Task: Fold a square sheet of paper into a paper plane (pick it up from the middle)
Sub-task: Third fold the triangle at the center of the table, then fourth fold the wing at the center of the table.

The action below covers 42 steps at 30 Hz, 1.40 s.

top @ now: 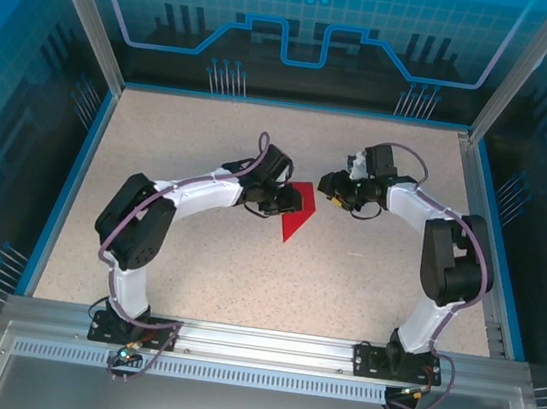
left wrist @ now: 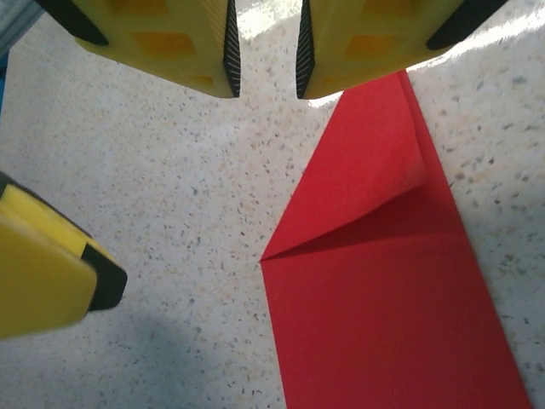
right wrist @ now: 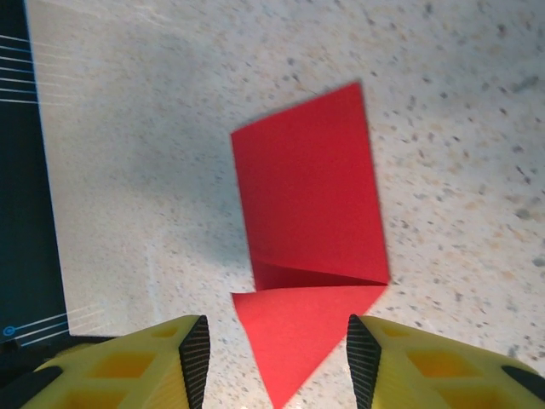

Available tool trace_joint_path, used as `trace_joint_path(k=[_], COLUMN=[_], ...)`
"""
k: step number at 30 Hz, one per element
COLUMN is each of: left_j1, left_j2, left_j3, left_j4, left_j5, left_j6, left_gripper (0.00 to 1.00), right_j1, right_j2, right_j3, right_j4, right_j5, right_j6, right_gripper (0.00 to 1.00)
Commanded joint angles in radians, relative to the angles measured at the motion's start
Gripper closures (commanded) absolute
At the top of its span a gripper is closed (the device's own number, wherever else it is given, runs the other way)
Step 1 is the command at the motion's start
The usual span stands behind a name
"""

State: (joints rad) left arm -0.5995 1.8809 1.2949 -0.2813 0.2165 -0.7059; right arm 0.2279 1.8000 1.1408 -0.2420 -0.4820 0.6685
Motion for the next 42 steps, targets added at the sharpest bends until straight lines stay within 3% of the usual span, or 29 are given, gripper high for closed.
trace_joint_path(k=[1, 15, 42], left_j1=[0.003, 0.040, 0.064], left_j2=[0.067, 0.200, 0.214], left_j3=[0.060, 0.092, 0.032], left_j4=[0.008, -0.043, -0.010], left_j5=[0.007, -0.047, -0.041], left_j6=[0.011, -0.032, -0.097], left_gripper=[0.75, 0.90, 0.95], right_j1=[-0.016, -0.014, 0.076], right_j2=[0.042, 0.117, 0.228], right_j3=[-0.013, 0.005, 0.099], right_j4=[-0.022, -0.019, -0.068], right_j5=[-0.037, -0.094, -0.089], right_j6=[-0.029, -0.026, 0.025], right_gripper=[0.51, 0.51, 0.57])
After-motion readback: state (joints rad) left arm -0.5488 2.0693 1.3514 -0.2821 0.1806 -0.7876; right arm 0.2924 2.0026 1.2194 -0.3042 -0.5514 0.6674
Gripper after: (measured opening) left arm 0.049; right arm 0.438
